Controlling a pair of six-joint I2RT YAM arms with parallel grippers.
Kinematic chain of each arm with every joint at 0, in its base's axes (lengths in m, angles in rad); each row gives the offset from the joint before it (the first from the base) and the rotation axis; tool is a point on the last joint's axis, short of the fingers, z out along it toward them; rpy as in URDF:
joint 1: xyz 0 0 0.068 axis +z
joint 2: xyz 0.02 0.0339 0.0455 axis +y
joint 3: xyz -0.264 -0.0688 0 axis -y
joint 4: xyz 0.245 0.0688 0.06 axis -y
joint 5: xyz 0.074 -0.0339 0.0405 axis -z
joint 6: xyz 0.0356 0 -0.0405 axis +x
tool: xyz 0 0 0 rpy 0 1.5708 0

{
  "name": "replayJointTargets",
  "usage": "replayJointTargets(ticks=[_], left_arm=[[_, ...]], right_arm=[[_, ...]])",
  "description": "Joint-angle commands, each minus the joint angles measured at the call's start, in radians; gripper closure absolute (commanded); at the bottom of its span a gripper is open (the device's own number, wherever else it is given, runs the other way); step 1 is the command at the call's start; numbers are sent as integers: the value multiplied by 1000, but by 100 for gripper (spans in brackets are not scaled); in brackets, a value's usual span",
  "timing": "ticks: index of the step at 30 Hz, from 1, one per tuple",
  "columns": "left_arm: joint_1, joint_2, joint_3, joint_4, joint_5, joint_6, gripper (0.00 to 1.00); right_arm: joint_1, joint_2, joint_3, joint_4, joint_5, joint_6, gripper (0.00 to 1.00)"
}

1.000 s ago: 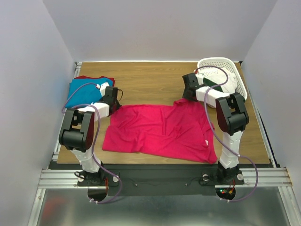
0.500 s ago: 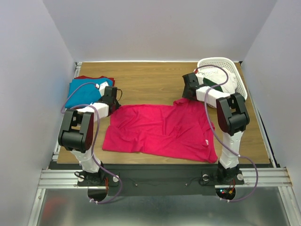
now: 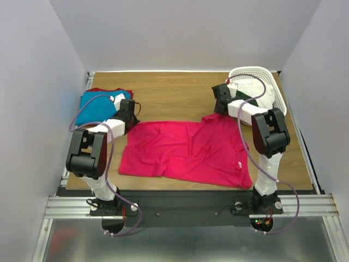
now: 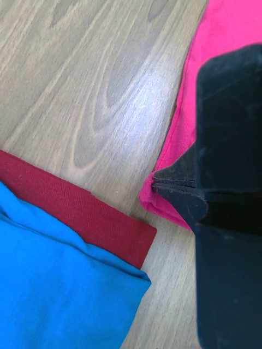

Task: Fold and stack the t-shirts
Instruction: Fold the tshirt

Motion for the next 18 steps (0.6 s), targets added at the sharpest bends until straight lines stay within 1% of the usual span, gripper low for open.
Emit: replayJointTargets(ticks=[1, 7, 9, 14, 15, 16, 18], left_arm=[[6, -50, 7, -9, -8, 20, 100], [6, -53, 10, -10, -8, 23, 100], [6, -52, 11, -13, -8, 28, 100], [7, -52, 16, -16, -11, 32, 100], [10, -53, 16, -17, -13, 32, 100], [10, -52, 18, -18, -16, 35, 100], [12, -52, 19, -18, -16, 35, 100]], right_arm=[[-6, 19, 26, 16, 58, -1, 55], [-7, 52, 29, 19, 55, 4, 58], [-7, 60, 29, 22, 50, 4, 61], [-10, 80, 33, 24, 49, 5, 81], [-10, 72, 32, 24, 47, 2, 88], [-12, 63, 27, 24, 49, 1, 92], [-10, 29, 19, 24, 53, -7, 93]])
